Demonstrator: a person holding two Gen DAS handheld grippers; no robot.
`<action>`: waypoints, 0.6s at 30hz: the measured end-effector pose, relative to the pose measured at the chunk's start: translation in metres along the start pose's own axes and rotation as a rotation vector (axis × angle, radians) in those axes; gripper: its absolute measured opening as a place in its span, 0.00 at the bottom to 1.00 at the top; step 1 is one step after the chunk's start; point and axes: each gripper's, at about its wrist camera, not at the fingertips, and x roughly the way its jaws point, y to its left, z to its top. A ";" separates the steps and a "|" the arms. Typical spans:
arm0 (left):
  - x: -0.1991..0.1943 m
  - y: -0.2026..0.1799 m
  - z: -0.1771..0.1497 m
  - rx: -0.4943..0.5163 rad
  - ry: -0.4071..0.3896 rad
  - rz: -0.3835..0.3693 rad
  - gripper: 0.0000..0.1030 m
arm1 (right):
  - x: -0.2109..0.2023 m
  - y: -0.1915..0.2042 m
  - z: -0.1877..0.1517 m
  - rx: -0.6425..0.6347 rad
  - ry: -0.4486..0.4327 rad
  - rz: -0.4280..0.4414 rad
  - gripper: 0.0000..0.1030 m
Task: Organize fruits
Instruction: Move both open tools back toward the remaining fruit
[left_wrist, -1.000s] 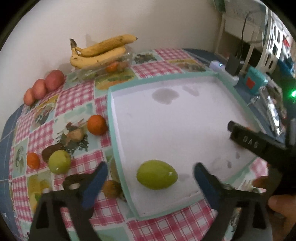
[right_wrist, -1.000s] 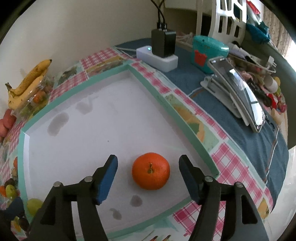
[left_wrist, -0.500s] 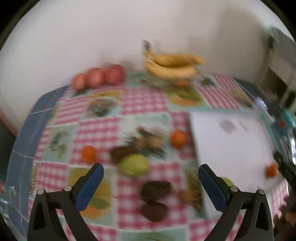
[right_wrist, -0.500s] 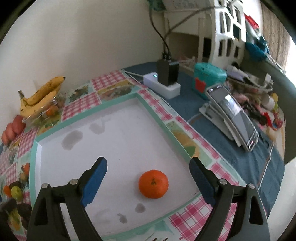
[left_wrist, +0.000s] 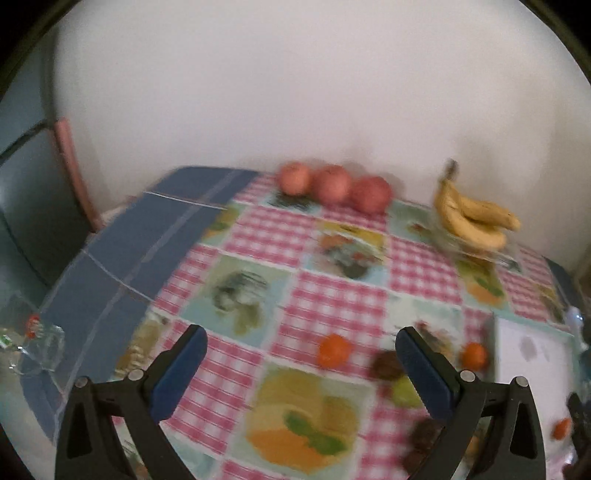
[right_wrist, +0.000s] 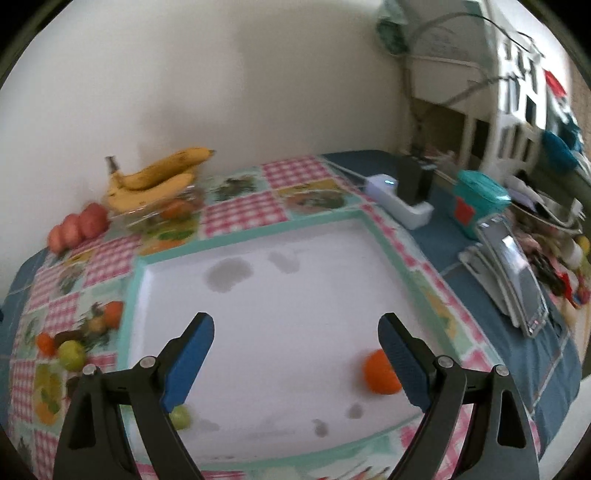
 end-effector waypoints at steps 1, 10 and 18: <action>0.003 0.011 0.001 -0.012 -0.001 0.030 1.00 | -0.001 0.005 0.000 -0.018 0.000 0.023 0.88; 0.023 0.059 0.013 -0.144 0.030 -0.032 1.00 | -0.008 0.071 0.010 -0.189 0.037 0.154 0.88; 0.039 0.036 0.015 -0.068 0.088 -0.140 1.00 | -0.002 0.132 0.039 -0.234 0.117 0.326 0.88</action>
